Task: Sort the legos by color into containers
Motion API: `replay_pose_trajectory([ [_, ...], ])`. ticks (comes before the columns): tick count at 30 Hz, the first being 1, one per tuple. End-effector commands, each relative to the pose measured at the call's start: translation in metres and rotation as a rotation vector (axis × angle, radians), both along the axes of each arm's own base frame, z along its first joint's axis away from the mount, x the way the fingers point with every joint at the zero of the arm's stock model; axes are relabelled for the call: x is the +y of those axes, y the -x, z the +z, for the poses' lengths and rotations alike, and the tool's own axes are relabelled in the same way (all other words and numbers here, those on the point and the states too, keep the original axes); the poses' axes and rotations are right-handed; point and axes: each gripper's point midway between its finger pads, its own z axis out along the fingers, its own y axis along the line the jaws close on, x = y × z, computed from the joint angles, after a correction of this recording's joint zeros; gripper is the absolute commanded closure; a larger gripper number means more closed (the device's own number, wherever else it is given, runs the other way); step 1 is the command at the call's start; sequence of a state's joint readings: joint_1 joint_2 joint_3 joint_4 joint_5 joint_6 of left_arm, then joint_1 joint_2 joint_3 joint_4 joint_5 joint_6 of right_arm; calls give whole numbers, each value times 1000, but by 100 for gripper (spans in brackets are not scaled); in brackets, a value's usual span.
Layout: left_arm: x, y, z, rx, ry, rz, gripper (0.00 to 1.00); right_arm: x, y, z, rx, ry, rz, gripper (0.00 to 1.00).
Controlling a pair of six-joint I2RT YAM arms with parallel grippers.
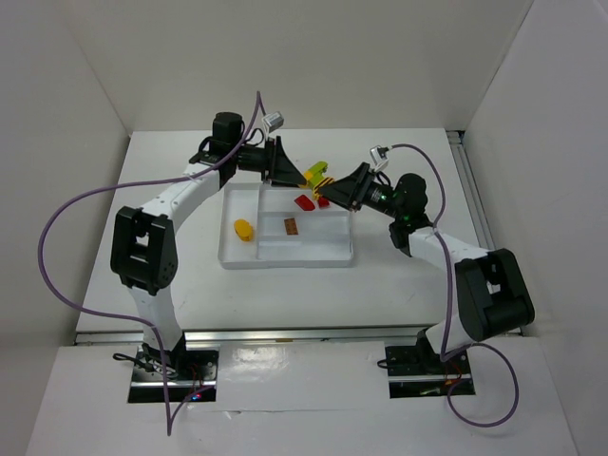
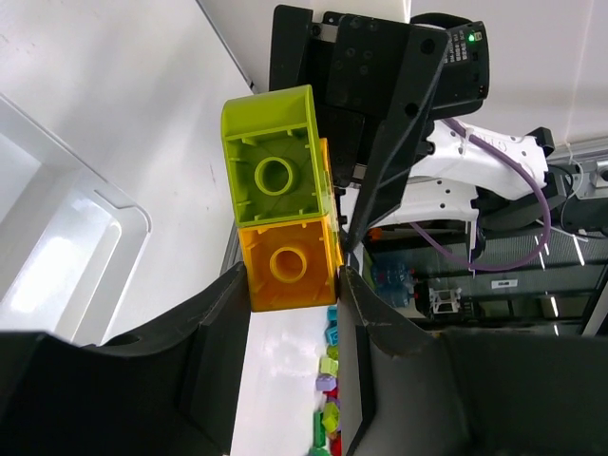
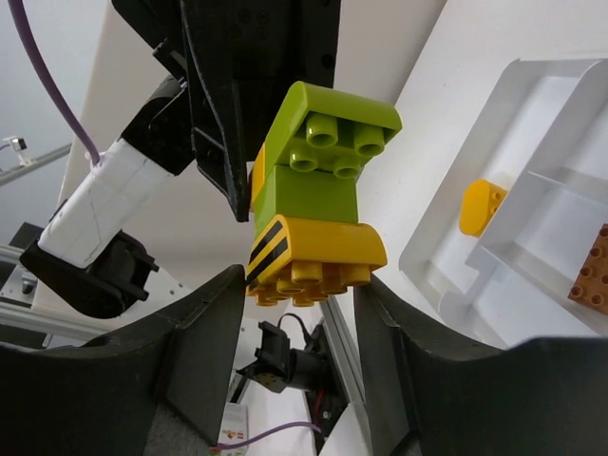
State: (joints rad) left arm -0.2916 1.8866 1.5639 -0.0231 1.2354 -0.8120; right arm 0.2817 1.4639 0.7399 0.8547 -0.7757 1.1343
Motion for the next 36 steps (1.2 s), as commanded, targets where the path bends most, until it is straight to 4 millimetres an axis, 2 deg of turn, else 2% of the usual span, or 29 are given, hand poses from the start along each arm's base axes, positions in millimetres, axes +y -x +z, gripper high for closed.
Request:
replay_pose_trajectory([
  [1, 2, 15, 23, -91, 26, -26, 100, 6, 0, 32, -126, -45, 27, 45],
  [11, 2, 17, 23, -86, 28, -34, 100, 8, 4, 29, -87, -137, 66, 43],
  [14, 2, 16, 22, -87, 31, -33, 100, 7, 5, 28, -84, -152, 71, 60],
  [15, 2, 16, 22, -87, 31, -33, 100, 7, 5, 28, -84, -152, 71, 69],
  [17, 2, 16, 24, -92, 30, -34, 100, 8, 4, 23, -77, -130, 64, 74],
  [19, 5, 12, 26, -92, 25, -15, 100, 8, 5, 19, -77, -103, 65, 76],
  [22, 15, 4, 32, -112, 32, 13, 100, 7, 6, 2, -46, -43, 53, 76],
  [24, 24, -1, 40, -130, 38, 37, 100, 6, 9, 1, -54, -15, 47, 76],
  [26, 28, -4, 46, -136, 39, 48, 100, 5, 9, -5, -36, 11, 45, 80],
  [30, 36, -10, 46, -137, 38, 69, 100, 3, 13, -7, -57, 49, 40, 80],
  [33, 39, -12, 45, -123, 27, 86, 100, 2, 14, -16, -39, 85, 39, 80],
  [34, 45, -19, 45, -148, 13, 117, 100, 2, 15, -15, -53, 95, 37, 80],
  [36, 53, -24, 30, -77, -49, 166, 100, 1, 14, -16, -56, 115, 28, 80],
])
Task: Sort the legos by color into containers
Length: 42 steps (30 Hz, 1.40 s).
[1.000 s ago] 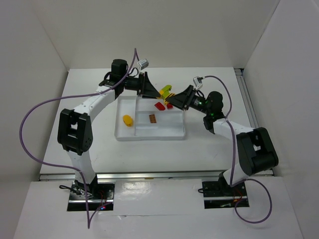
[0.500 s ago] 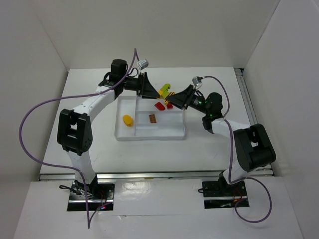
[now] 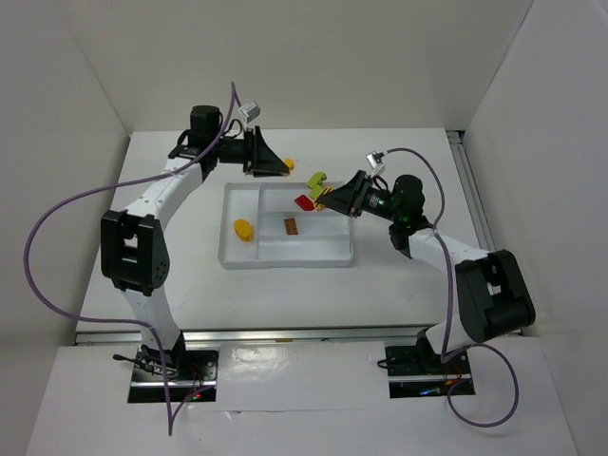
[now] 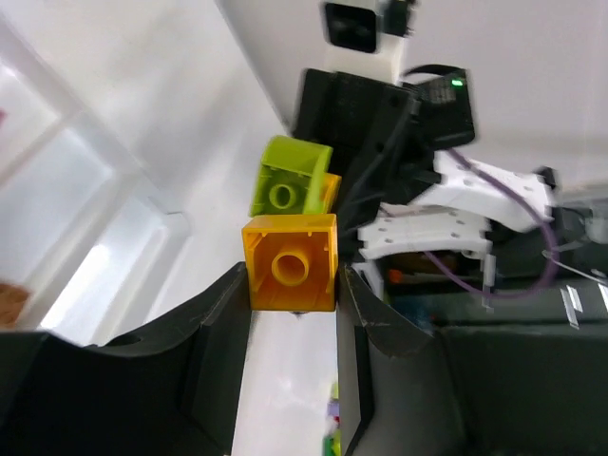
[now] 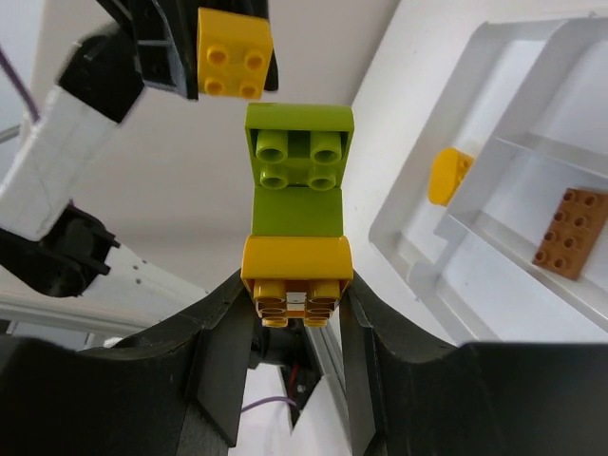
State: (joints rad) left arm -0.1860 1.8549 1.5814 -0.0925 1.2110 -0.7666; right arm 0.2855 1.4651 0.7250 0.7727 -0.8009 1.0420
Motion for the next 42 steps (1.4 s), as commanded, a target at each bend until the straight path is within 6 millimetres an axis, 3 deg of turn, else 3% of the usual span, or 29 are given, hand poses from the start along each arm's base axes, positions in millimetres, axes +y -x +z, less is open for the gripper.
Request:
replay_pose_trajectory([
  [1, 22, -15, 13, -106, -115, 129, 100, -2, 6, 6, -71, 65, -5, 80],
  [2, 27, -21, -2, -78, -188, 175, 100, -3, 6, 10, -82, 76, -14, 80],
  [3, 38, -12, -23, 33, -299, 215, 100, -6, 6, 11, -90, 92, -38, 80],
  [5, 64, -23, -62, 63, -509, 338, 100, -10, 3, 8, -90, 148, -60, 80],
  [6, 72, -18, -69, 86, -559, 367, 100, -13, 0, 8, -94, 169, -90, 80],
  [7, 81, -9, -89, 134, -621, 389, 100, -16, 3, 3, -74, 197, -97, 80],
  [8, 97, -9, -95, 134, -700, 471, 100, -18, 1, 5, -101, 220, -105, 80],
  [12, 120, -11, -123, 167, -824, 569, 100, -22, -2, 4, -107, 276, -127, 80],
  [15, 122, -31, -133, 173, -832, 613, 100, -24, -5, 7, -119, 293, -134, 80],
  [16, 125, -38, -149, 196, -864, 618, 100, -24, -4, 5, -108, 297, -132, 80],
  [18, 129, -54, -149, 183, -902, 676, 100, -25, -2, 7, -108, 306, -130, 80],
  [23, 132, -67, -180, 251, -971, 660, 100, -33, 3, 7, -98, 322, -176, 80],
  [25, 137, -68, -181, 246, -994, 680, 78, -34, 7, 5, -98, 330, -174, 80],
  [26, 137, -71, -180, 238, -989, 684, 50, -35, 9, 6, -97, 330, -173, 80],
  [29, 135, -70, -180, 233, -983, 671, 6, -36, 11, 1, -93, 350, -167, 80],
  [31, 131, -67, -172, 226, -956, 659, 1, -37, 13, -4, -75, 366, -161, 80],
  [34, 117, -60, -152, 186, -918, 638, 3, -38, 18, -11, -76, 393, -135, 80],
  [35, 107, -54, -131, 134, -883, 624, 5, -36, 19, -8, -85, 393, -121, 80],
  [37, 85, -40, -111, 58, -810, 545, 14, -36, 25, -10, -98, 407, -95, 80],
  [38, 65, -34, -92, 5, -714, 478, 20, -36, 27, -8, -105, 411, -81, 80],
  [39, 57, -26, -63, -65, -636, 449, 19, -34, 32, -11, -105, 415, -52, 80],
  [40, 30, 0, -52, -84, -502, 302, 15, -34, 35, -12, -114, 429, -30, 80],
  [42, 11, 21, -15, -210, -301, 201, 2, -31, 47, -11, -144, 432, 46, 79],
])
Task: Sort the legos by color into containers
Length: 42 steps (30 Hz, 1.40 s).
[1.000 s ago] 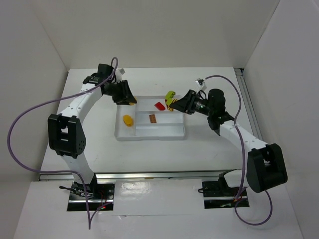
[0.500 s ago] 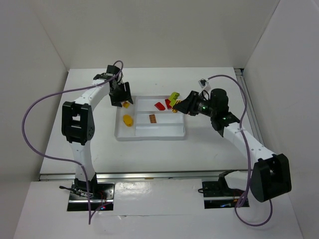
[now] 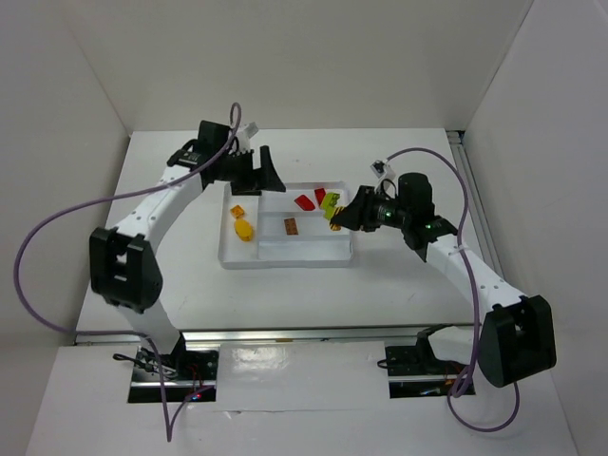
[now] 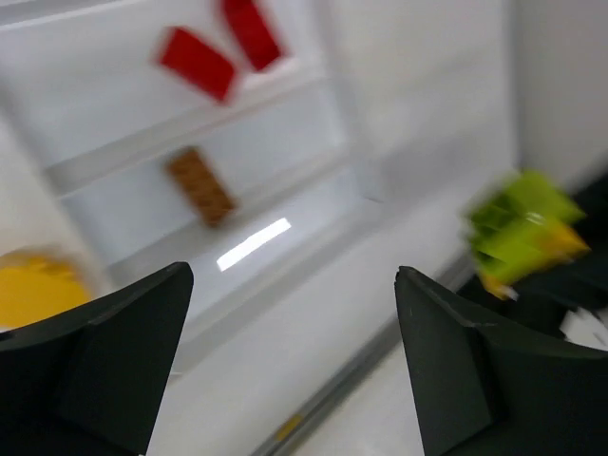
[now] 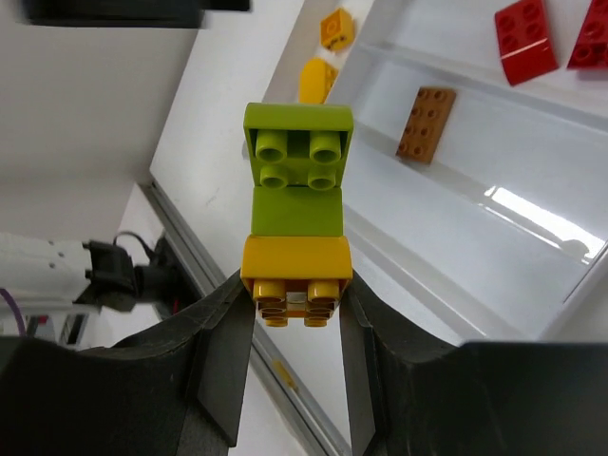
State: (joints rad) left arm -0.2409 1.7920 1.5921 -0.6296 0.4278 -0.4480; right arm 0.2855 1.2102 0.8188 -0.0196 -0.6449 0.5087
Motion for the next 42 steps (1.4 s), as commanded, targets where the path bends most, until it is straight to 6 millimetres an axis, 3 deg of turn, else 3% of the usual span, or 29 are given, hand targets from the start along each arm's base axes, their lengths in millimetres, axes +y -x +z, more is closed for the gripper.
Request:
replay_pose_trajectory([
  [1, -52, 47, 100, -288, 378, -367, 0, 8, 22, 19, -65, 8, 152, 79],
  [2, -63, 70, 114, -284, 480, -483, 0, 8, 24, 29, -107, 14, 176, 79],
  [4, -70, 82, 127, -315, 542, -576, 0, 12, 32, 32, -115, 20, 225, 79],
  [8, -93, 103, 122, -327, 571, -737, 0, 17, 48, 47, -151, -8, 327, 79],
  [12, -102, 124, 125, -334, 634, -876, 0, 23, 65, 60, -179, -70, 451, 79],
  [18, -106, 134, 137, -389, 643, -943, 0, 27, 74, 67, -178, -115, 525, 79],
  [26, -119, 138, 123, -331, 639, -964, 0, 30, 71, 74, -191, -131, 540, 77],
  [32, -129, 138, 128, -326, 640, -976, 3, 32, 63, 77, -200, -136, 526, 77],
  [33, -129, 138, 128, -326, 640, -975, 6, 34, 63, 77, -209, -134, 527, 77],
  [35, -132, 139, 127, -324, 642, -984, 24, 34, 63, 77, -209, -134, 527, 77],
  [37, -132, 139, 127, -315, 643, -981, 36, 35, 62, 75, -200, -133, 527, 77],
  [38, -132, 139, 130, -324, 643, -983, 44, 35, 62, 75, -200, -133, 527, 77],
  [39, -132, 139, 130, -324, 643, -983, 59, 34, 63, 71, -182, -136, 525, 77],
  [42, -133, 137, 130, -318, 639, -973, 79, 34, 62, 67, -173, -132, 516, 77],
])
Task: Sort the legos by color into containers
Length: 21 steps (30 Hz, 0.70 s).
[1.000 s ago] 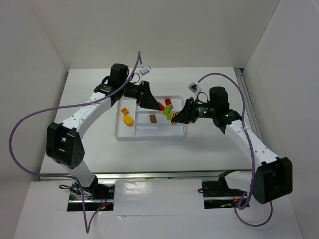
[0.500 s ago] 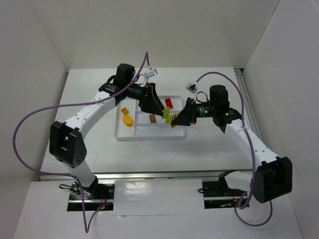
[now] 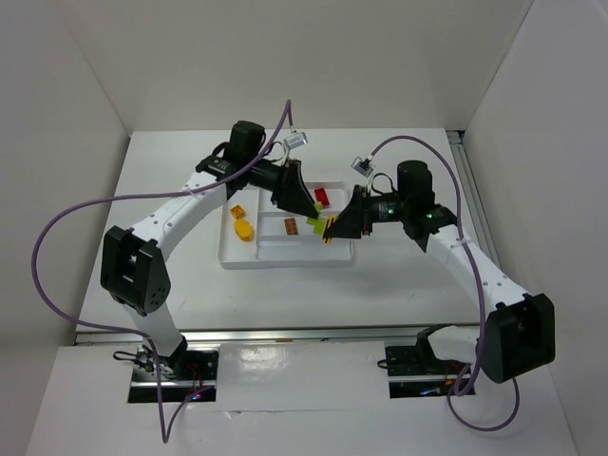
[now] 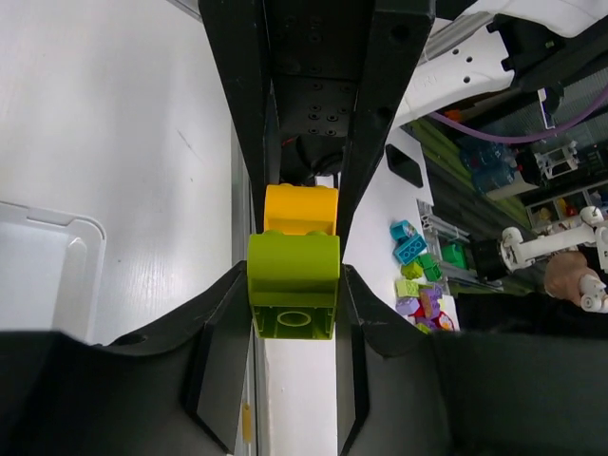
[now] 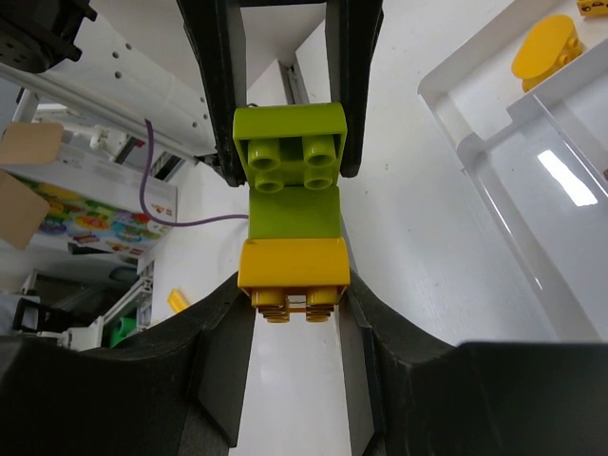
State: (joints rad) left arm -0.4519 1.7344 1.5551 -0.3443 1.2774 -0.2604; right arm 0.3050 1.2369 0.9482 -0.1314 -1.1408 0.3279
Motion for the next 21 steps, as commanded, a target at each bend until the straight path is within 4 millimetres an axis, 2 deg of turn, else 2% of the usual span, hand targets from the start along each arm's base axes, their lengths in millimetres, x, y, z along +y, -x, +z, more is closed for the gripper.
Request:
replay_pose_trajectory([
  [1, -4, 4, 18, -64, 49, -42, 93, 3, -8, 14, -68, -13, -13, 77],
  [2, -5, 2, 18, -64, 49, -42, 100, 3, -7, 13, -56, -9, -13, 77],
  [6, 0, -11, 13, -32, 24, 7, 100, 1, -12, 7, -53, 16, -56, 79],
  [11, 17, -29, 6, 3, 16, 61, 100, -3, -16, 9, -72, 27, -119, 80],
  [13, 23, -31, 7, 12, 14, 77, 100, -3, -17, 4, -63, 34, -128, 82],
  [17, 41, -47, -1, 28, -15, 173, 100, -5, -21, -3, -49, 56, -164, 82],
  [19, 55, -69, -19, 62, -95, 308, 100, -8, -25, -6, -41, 77, -203, 82],
  [20, 62, -75, -31, 115, -149, 357, 100, -13, -34, -13, -35, 111, -268, 82],
  [21, 67, -85, -44, 143, -197, 407, 100, -16, -37, -10, -41, 123, -298, 82],
])
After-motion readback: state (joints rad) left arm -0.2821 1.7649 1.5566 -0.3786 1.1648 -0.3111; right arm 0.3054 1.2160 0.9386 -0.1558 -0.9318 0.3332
